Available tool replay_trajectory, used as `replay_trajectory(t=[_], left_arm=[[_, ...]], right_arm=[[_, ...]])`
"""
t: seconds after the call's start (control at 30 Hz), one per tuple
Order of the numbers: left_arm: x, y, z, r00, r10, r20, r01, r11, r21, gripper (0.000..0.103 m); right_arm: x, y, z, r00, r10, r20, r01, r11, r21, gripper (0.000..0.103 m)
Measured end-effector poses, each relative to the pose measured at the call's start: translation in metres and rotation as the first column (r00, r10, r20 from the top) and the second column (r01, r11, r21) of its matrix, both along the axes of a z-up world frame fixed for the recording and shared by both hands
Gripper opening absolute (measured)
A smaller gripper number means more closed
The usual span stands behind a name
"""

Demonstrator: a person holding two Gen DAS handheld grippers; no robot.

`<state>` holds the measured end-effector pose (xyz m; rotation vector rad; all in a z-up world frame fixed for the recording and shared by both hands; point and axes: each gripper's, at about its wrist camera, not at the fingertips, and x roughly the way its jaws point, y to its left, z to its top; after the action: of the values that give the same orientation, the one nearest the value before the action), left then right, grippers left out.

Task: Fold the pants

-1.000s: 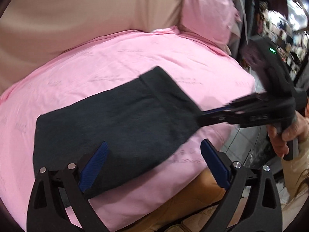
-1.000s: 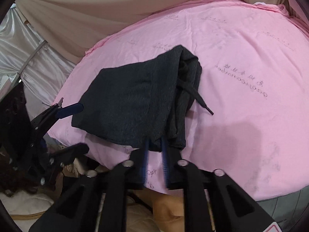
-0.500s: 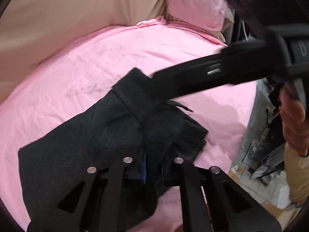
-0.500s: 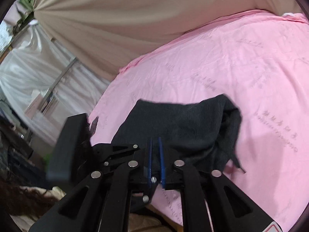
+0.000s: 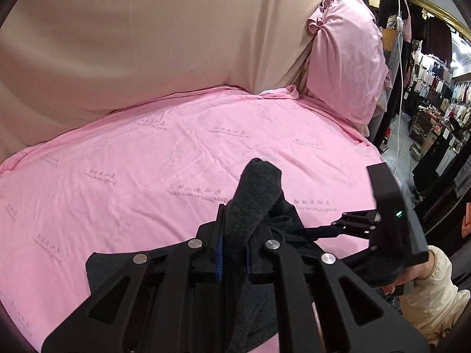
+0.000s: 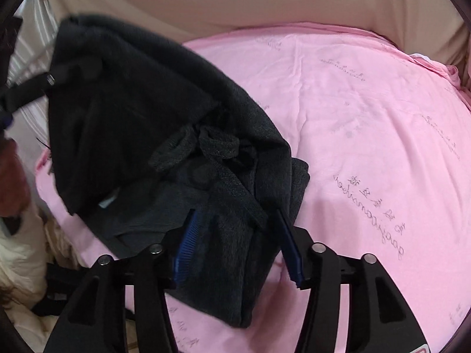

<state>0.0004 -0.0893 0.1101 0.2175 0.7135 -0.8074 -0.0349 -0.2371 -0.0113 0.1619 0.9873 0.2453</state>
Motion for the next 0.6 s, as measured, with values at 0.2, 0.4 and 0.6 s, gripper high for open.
replay_trajectory(t=[0.2, 0.4, 0.6], left_arm=[[-0.001, -0.004, 0.007, 1.0, -0.008, 0.013, 0.008, 1.0, 0.006, 0.01], [-0.008, -0.003, 0.012, 0.999, -0.034, -0.004, 0.034, 0.999, -0.026, 0.01], [-0.026, -0.023, -0.018, 0.993, -0.098, -0.058, 0.099, 0.995, 0.007, 0.01]], right_arm=[[-0.004, -0.01, -0.002, 1.0, 0.013, -0.018, -0.011, 0.995, 0.095, 0.016], [-0.043, -0.028, 0.062, 0.984, 0.054, 0.169, -0.103, 0.949, 0.297, 0.004], [-0.059, -0.06, -0.006, 0.994, -0.098, -0.054, 0.109, 0.956, 0.274, 0.013]])
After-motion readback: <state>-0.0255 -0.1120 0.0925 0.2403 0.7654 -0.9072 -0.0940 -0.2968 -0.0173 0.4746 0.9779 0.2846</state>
